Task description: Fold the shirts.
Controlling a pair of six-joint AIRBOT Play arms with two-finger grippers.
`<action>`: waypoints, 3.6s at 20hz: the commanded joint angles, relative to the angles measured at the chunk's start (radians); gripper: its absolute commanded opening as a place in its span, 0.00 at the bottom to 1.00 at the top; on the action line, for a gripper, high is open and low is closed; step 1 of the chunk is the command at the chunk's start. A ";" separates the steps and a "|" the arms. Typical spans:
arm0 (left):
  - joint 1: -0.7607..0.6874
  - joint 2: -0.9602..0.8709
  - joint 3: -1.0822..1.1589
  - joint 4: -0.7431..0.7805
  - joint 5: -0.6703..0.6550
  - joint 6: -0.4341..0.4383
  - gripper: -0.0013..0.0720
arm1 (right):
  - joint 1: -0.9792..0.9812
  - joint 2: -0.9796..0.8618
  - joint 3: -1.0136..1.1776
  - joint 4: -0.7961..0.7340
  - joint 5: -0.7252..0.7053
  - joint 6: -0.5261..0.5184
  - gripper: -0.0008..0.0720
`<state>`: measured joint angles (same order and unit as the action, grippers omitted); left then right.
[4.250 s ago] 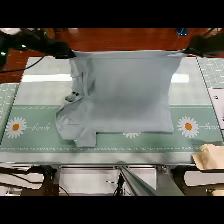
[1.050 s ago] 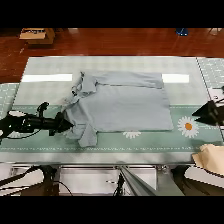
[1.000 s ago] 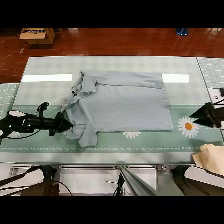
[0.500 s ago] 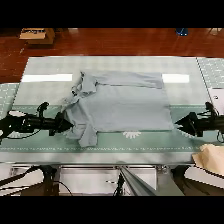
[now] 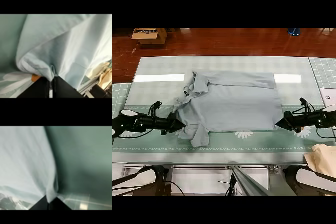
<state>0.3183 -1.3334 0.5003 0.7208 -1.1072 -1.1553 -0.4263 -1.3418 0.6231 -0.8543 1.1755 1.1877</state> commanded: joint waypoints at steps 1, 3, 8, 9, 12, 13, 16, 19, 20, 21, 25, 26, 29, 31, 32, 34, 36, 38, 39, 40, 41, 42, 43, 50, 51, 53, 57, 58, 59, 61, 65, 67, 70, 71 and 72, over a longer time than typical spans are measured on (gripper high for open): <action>0.001 0.030 0.073 -0.091 -0.003 0.088 0.05 | 0.039 0.025 0.053 0.128 0.106 -0.100 0.05; 0.002 0.104 0.174 -0.195 -0.047 0.156 0.05 | 0.040 0.090 0.154 0.201 0.148 -0.108 0.05; 0.000 0.381 0.640 -0.378 -0.049 0.183 0.05 | 0.040 0.321 0.564 0.422 0.035 -0.107 0.05; 0.001 0.427 0.746 -0.378 -0.037 0.183 0.05 | 0.040 0.364 0.652 0.427 -0.022 -0.107 0.05; 0.001 0.544 1.041 -0.369 0.071 0.212 0.05 | 0.040 0.482 0.896 0.423 -0.203 -0.100 0.05; 0.001 0.576 1.112 -0.348 0.127 0.223 0.05 | 0.040 0.515 0.956 0.411 -0.253 -0.095 0.05; 0.001 0.671 1.246 -0.219 0.275 0.224 0.05 | 0.040 0.602 1.090 0.256 -0.345 0.029 0.05; 0.001 0.747 1.270 -0.063 0.268 0.143 0.05 | 0.040 0.658 1.159 0.035 -0.290 0.176 0.05; 0.001 0.768 1.270 0.013 0.234 0.074 0.05 | 0.040 0.678 1.160 -0.027 -0.257 0.214 0.05; 0.001 0.782 1.270 0.074 0.187 0.013 0.05 | 0.040 0.695 1.160 -0.083 -0.206 0.242 0.05; 0.001 0.825 1.270 0.163 -0.097 -0.144 0.05 | 0.040 0.739 1.160 -0.187 0.074 0.279 0.05; 0.001 0.834 1.270 0.163 -0.177 -0.175 0.05 | 0.040 0.748 1.160 -0.206 0.148 0.280 0.05; 0.001 0.859 1.270 0.179 -0.391 -0.270 0.05 | 0.040 0.762 1.160 -0.290 0.415 0.302 0.05; 0.002 0.853 1.262 0.191 -0.556 -0.336 0.05 | 0.040 0.745 1.159 -0.377 0.626 0.284 0.05; 0.002 0.845 1.236 0.217 -0.630 -0.351 0.05 | 0.055 0.724 1.151 -0.404 0.682 0.314 0.05; 0.001 0.839 1.116 0.272 -0.696 -0.348 0.05 | 0.116 0.686 1.083 -0.429 0.679 0.304 0.05; 0.001 0.827 0.933 0.291 -0.629 -0.322 0.05 | 0.157 0.613 0.969 -0.430 0.679 0.292 0.05; -0.002 0.792 0.752 0.251 -0.473 -0.292 0.05 | 0.196 0.501 0.875 -0.433 0.649 0.254 0.05; -0.008 0.756 0.676 0.203 -0.378 -0.253 0.05 | 0.217 0.433 0.855 -0.445 0.585 0.247 0.05; -0.020 0.715 0.619 0.158 -0.292 -0.214 0.05 | 0.237 0.368 0.854 -0.449 0.502 0.248 0.05; -0.041 0.653 0.580 0.129 -0.214 -0.176 0.05 | 0.256 0.303 0.854 -0.448 0.393 0.248 0.05; -0.065 0.586 0.567 0.121 -0.156 -0.153 0.05 | 0.274 0.241 0.854 -0.447 0.287 0.248 0.05; -0.094 0.509 0.567 0.118 -0.088 -0.117 0.05 | 0.288 0.190 0.854 -0.445 0.196 0.248 0.05; -0.235 0.119 0.570 0.053 0.474 -0.020 0.05 | 0.319 -0.068 0.854 -0.431 -0.243 0.281 0.05; -0.247 0.081 0.570 0.053 0.538 -0.008 0.05 | 0.316 -0.090 0.854 -0.433 -0.293 0.296 0.05; -0.273 0.019 0.570 0.053 0.640 -0.006 0.05 | 0.316 -0.132 0.854 -0.434 -0.369 0.323 0.05; -0.342 -0.074 0.570 0.055 0.764 -0.003 0.05 | 0.324 -0.222 0.854 -0.423 -0.438 0.324 0.05; -0.356 -0.095 0.570 0.056 0.804 -0.004 0.05 | 0.323 -0.245 0.854 -0.424 -0.456 0.323 0.05; -0.364 -0.112 0.570 0.056 0.839 -0.004 0.05 | 0.323 -0.267 0.854 -0.425 -0.476 0.323 0.05; -0.371 -0.147 0.570 0.055 0.882 -0.006 0.05 | 0.323 -0.306 0.854 -0.419 -0.510 0.324 0.05; -0.377 -0.207 0.570 0.040 0.887 -0.008 0.05 | 0.324 -0.370 0.854 -0.356 -0.507 0.324 0.05; -0.381 -0.232 0.570 0.038 0.879 -0.008 0.05 | 0.324 -0.394 0.854 -0.359 -0.483 0.324 0.05; -0.377 -0.234 0.570 0.039 0.877 -0.004 0.05 | 0.323 -0.395 0.854 -0.362 -0.471 0.319 0.05; -0.372 -0.223 0.573 0.040 0.845 -0.004 0.05 | 0.323 -0.383 0.854 -0.365 -0.461 0.318 0.05; -0.361 -0.208 0.579 0.042 0.790 -0.004 0.05 | 0.323 -0.367 0.854 -0.377 -0.443 0.318 0.05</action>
<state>-0.0540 -1.5524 1.0725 0.7620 -0.2474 -1.1622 -0.1032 -1.7210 1.4769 -1.2243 0.7033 1.5089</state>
